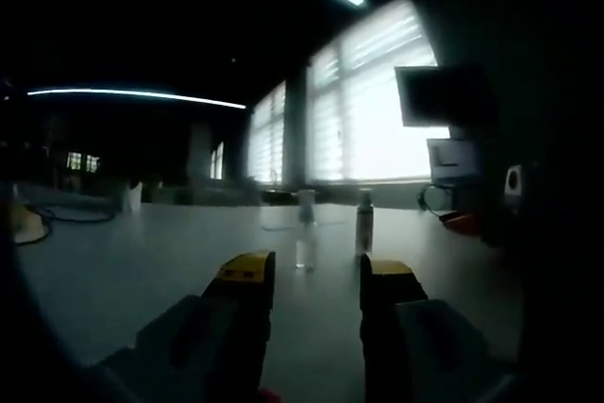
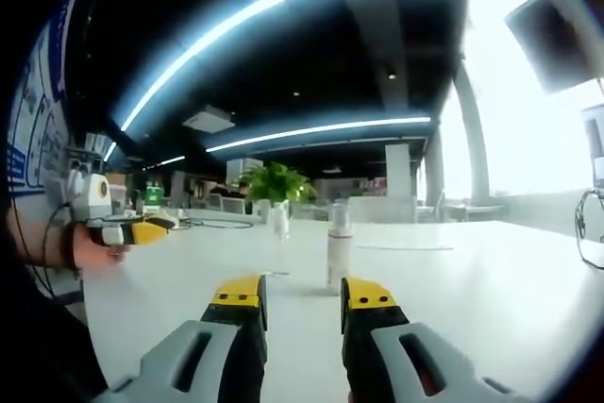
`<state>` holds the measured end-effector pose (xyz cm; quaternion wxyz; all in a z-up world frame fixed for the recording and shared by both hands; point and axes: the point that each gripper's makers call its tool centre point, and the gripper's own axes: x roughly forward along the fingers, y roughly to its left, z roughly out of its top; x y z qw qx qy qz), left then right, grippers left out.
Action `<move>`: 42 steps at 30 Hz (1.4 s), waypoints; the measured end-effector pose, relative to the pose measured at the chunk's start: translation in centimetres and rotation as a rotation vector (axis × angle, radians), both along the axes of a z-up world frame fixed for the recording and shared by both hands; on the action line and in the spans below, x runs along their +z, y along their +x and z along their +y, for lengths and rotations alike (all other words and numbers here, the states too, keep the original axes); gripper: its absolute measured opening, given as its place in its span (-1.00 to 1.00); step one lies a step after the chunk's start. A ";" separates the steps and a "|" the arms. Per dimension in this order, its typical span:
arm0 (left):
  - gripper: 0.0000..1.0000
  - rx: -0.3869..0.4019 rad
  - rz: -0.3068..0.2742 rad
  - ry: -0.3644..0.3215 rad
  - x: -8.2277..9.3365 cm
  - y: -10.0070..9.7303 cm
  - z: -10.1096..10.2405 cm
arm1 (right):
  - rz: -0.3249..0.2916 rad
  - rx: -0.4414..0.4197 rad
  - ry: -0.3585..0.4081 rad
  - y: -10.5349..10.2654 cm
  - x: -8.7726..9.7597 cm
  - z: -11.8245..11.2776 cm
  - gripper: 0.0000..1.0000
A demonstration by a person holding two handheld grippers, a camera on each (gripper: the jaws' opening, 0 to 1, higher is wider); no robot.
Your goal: Clamp pump bottle remove cover press pump head put on cover
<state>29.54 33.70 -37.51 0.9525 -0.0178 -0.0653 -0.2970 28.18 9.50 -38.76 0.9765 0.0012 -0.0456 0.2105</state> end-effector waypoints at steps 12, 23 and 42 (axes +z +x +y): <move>-0.46 0.000 -0.002 0.010 -0.2 0.1 0.0 | 0.002 -0.001 -0.004 0.0 -0.1 0.0 -0.49; -0.46 0.004 -0.003 0.010 -0.2 0.1 0.1 | 0.000 0.000 -0.005 -0.1 0.0 0.0 -0.49; -0.47 0.006 -0.005 0.008 -0.2 0.1 0.2 | 0.004 -0.003 -0.013 -0.1 -0.1 0.0 -0.50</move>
